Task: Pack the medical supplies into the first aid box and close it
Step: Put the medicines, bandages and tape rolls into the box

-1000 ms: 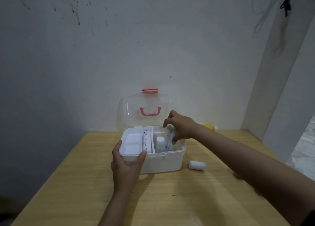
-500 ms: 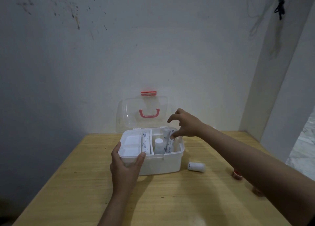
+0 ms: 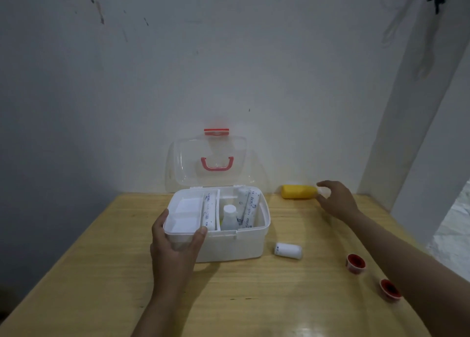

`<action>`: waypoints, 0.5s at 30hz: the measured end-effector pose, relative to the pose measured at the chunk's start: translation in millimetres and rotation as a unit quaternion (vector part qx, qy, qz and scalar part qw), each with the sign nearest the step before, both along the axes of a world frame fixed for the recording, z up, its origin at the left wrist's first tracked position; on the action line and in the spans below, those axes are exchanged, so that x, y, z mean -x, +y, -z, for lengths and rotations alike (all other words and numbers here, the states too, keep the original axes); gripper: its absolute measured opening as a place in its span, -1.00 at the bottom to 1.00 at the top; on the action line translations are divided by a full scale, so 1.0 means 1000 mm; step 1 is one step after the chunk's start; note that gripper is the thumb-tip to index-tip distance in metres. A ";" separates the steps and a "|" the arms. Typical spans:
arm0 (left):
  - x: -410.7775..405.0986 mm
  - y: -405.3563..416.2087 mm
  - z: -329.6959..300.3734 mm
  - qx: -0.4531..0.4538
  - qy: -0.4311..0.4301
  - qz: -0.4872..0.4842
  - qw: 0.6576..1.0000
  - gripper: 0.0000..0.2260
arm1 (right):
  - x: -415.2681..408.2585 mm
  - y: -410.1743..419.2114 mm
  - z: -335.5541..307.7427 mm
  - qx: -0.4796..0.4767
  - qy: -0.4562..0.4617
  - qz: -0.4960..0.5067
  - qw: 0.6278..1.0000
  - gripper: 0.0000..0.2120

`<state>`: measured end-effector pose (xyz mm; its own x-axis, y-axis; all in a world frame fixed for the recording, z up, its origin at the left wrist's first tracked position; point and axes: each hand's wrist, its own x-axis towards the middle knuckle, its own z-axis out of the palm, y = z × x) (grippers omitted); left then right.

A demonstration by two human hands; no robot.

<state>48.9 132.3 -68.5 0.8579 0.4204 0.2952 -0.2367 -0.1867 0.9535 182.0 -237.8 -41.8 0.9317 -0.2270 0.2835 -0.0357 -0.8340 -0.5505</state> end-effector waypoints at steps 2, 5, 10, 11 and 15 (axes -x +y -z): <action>-0.001 -0.001 0.001 0.004 -0.007 -0.002 1.000 -0.17 | -0.004 -0.005 0.008 -0.005 0.022 -0.006 1.000 -0.56; -0.002 -0.003 0.001 0.006 -0.019 -0.009 1.000 -0.27 | -0.012 -0.008 0.016 0.004 0.048 -0.022 0.999 -0.53; -0.003 -0.006 0.002 0.017 -0.030 -0.004 0.999 -0.30 | -0.016 -0.007 0.025 -0.007 0.026 0.000 1.000 -0.63; -0.003 -0.006 0.002 0.018 -0.031 -0.005 0.999 -0.30 | -0.015 -0.006 0.026 -0.011 0.016 0.004 1.000 -0.67; -0.004 -0.006 0.003 0.019 -0.029 -0.011 0.999 -0.30 | -0.007 -0.004 0.027 -0.061 -0.022 -0.006 0.998 -0.83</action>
